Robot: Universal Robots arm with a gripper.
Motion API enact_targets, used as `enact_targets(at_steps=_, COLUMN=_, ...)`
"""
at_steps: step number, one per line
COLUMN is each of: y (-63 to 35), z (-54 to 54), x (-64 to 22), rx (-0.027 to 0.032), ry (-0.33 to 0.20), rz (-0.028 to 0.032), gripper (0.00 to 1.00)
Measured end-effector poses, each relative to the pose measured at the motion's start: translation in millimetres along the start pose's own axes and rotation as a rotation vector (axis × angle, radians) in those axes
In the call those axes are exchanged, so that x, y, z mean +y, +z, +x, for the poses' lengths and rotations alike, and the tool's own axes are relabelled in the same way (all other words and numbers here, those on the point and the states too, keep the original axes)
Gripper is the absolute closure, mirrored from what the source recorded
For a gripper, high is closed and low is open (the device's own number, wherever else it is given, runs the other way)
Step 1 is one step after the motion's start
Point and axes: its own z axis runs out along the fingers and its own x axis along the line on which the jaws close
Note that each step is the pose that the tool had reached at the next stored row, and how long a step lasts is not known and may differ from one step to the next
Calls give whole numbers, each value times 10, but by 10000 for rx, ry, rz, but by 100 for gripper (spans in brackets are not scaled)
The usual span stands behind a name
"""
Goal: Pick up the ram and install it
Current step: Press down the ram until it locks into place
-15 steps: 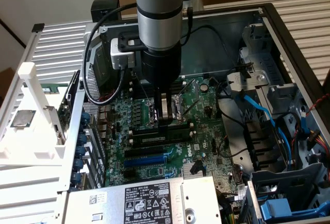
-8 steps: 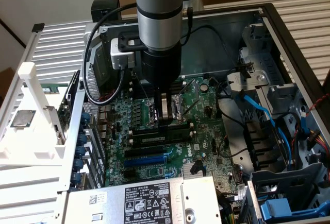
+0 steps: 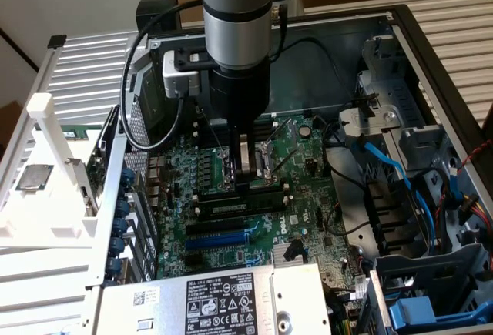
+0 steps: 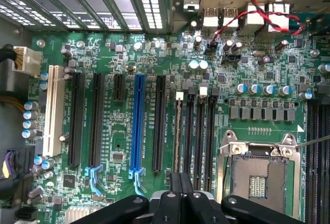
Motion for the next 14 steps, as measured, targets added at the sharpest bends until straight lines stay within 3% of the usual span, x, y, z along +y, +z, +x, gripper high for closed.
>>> enact_targets(at_steps=4, y=-90, z=5, x=4, rx=2, ry=-2, rz=-18, gripper=90)
enact_targets(at_steps=7, y=-91, z=5, x=4, rx=4, ry=3, rz=-19, gripper=90)
enact_targets(at_steps=14, y=-91, z=5, x=4, rx=-57, ry=1250, rz=-83, gripper=90)
